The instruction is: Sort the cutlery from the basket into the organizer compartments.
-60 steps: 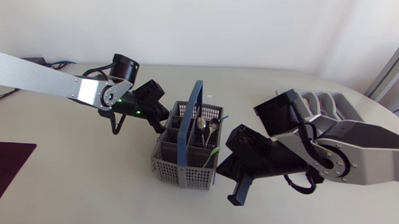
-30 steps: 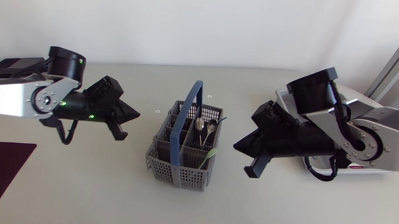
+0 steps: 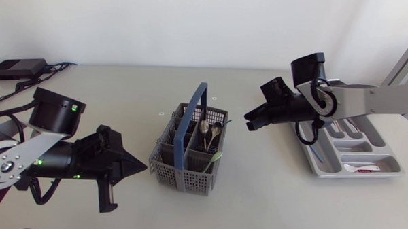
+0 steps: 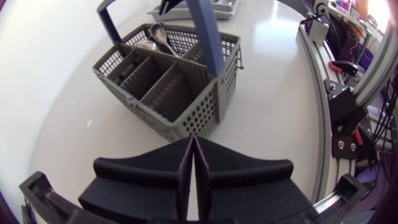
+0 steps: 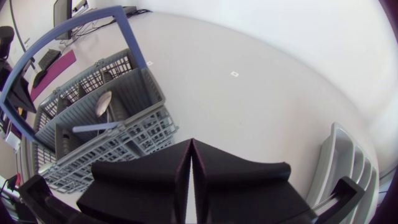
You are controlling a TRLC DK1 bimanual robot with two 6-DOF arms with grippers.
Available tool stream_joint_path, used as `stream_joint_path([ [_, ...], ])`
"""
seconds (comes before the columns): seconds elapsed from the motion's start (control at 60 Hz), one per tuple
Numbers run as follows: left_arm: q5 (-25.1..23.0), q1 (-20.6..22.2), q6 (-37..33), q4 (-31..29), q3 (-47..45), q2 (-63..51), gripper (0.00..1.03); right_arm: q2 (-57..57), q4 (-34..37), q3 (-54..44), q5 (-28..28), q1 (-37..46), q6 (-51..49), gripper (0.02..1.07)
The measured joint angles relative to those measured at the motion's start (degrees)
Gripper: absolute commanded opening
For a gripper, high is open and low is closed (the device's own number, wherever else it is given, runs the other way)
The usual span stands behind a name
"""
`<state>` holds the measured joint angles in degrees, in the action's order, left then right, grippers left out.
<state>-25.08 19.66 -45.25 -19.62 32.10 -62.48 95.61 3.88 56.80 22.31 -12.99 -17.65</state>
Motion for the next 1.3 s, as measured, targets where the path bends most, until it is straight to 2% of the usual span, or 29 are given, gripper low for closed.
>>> stream_joint_path([
  [0.25, 0.00, 4.55, 0.44, 3.13, -0.68, -3.87, 0.03, 9.68, -0.04, 10.38, 2.43, -0.04, 2.78, 0.08],
  [0.45, 0.02, 5.51, 1.84, 7.74, -1.27, -7.41, 0.04, 14.10, 2.29, 16.68, 4.98, -0.98, 4.00, 0.08],
  [0.667, 0.00, 5.44, 2.80, 11.93, -1.44, -10.73, 0.04, 16.20, 5.79, 18.86, 7.69, -3.74, 4.15, 0.08],
  [0.867, -0.85, 2.03, 3.21, 14.99, -2.27, -12.57, 0.03, 14.84, 6.43, 16.20, 7.65, -4.13, 3.65, 0.08],
  [1.3, 0.22, -6.93, 2.99, 20.22, -1.11, -18.08, 0.03, 2.29, 7.08, 2.54, 7.78, -4.24, 3.50, 0.08],
])
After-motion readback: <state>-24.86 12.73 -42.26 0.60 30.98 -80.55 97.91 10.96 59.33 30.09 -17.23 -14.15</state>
